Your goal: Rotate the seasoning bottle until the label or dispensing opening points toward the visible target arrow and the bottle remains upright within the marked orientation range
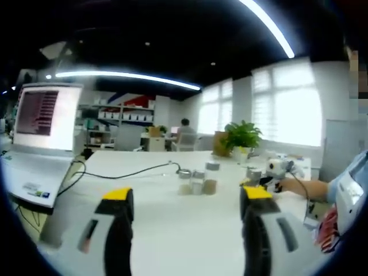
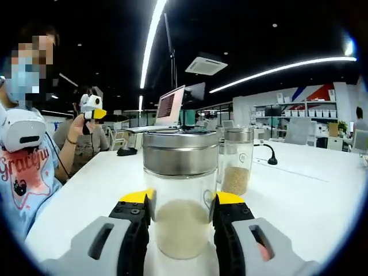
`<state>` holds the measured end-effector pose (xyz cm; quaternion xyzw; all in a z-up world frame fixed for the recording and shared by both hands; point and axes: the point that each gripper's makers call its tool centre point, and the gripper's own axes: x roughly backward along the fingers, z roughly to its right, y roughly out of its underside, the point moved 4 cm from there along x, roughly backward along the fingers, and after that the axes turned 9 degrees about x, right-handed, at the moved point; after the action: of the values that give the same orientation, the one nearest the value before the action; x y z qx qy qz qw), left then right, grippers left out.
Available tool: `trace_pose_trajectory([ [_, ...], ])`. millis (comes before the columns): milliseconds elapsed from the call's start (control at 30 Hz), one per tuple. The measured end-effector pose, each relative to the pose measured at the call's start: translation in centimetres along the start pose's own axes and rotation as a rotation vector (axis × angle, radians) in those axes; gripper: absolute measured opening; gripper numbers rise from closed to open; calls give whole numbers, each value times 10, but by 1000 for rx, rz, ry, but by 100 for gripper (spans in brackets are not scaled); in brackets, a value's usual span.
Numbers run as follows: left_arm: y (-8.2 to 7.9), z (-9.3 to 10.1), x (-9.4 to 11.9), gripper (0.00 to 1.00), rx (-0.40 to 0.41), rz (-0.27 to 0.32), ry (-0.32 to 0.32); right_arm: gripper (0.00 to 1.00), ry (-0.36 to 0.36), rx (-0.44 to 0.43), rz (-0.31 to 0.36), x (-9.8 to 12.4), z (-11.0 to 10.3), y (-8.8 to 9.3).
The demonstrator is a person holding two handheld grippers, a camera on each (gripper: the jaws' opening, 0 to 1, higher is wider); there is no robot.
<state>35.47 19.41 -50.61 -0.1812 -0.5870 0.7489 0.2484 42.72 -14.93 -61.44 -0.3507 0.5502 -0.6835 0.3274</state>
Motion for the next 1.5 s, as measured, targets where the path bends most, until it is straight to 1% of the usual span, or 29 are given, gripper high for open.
trace_pose_trajectory([
  [100,-1,0,1,80,0,4,-3,42,115,-4,-31,3,2,1],
  [200,-2,-2,3,80,4,9,-7,42,220,-30,-47,5,3,1],
  [267,-3,-3,4,80,6,13,-10,42,257,-27,-40,5,2,1],
  [333,-3,-4,5,80,8,16,-13,42,326,-32,-20,7,3,2],
  [400,-4,-3,6,80,8,19,-12,42,413,-43,-39,9,2,3],
  [500,-8,-3,12,80,-16,27,-21,42,540,-58,-75,12,3,4],
  [533,-9,-4,13,80,-18,30,-25,42,562,-58,-84,12,3,4],
  [633,-12,-7,16,80,-12,46,-32,42,606,-61,-75,11,3,4],
  [767,-15,-10,18,80,-2,60,-39,42,640,-58,-76,10,2,4],
  [867,-17,-12,22,80,-19,52,-37,43,644,-77,-92,11,3,5],
  [933,-20,-17,26,81,-66,58,-70,43,630,-105,-132,12,0,11],
  [967,-21,-19,29,82,-83,55,-96,49,627,-104,-132,12,0,14],
  [1000,-22,-22,30,86,-86,55,-130,54,617,-129,-138,12,-4,19],
  [1033,-23,-24,31,90,-94,58,-150,58,595,-161,-146,13,-7,23],
  [1067,-24,-26,32,91,-112,60,-171,59,588,-176,-143,14,-8,25],
  [1100,-23,-26,33,90,-122,58,-176,59,591,-185,-124,18,-8,24],
  [1167,-24,-27,34,90,-117,61,-176,64,577,-186,-116,24,-9,22],
  [1200,-25,-27,34,90,-100,67,-168,65,558,-175,-114,26,-10,19],
  [1233,-26,-28,34,90,-84,73,-156,65,532,-108,-118,28,-11,14],
  [1267,-26,-27,34,89,-78,73,-148,65,485,-48,-124,27,-13,10],
  [1300,-25,-25,33,89,-74,73,-141,69,422,-4,-119,25,-14,6],
  [1333,-24,-24,32,89,-72,70,-134,72,373,12,-133,25,-15,7],
  [1367,-23,-23,31,89,-69,66,-128,73,351,9,-132,27,-14,6],
  [1400,-22,-22,30,89,-67,64,-122,72,291,55,-116,26,-14,4],
  [1433,-22,-21,29,89,-62,63,-116,72,253,108,-116,28,-12,3],
  [1467,-22,-19,28,90,-48,66,-108,72,236,156,-88,30,-6,1],
  [1500,-21,-17,27,89,-44,67,-100,73,209,178,-62,32,-4,-1],
])
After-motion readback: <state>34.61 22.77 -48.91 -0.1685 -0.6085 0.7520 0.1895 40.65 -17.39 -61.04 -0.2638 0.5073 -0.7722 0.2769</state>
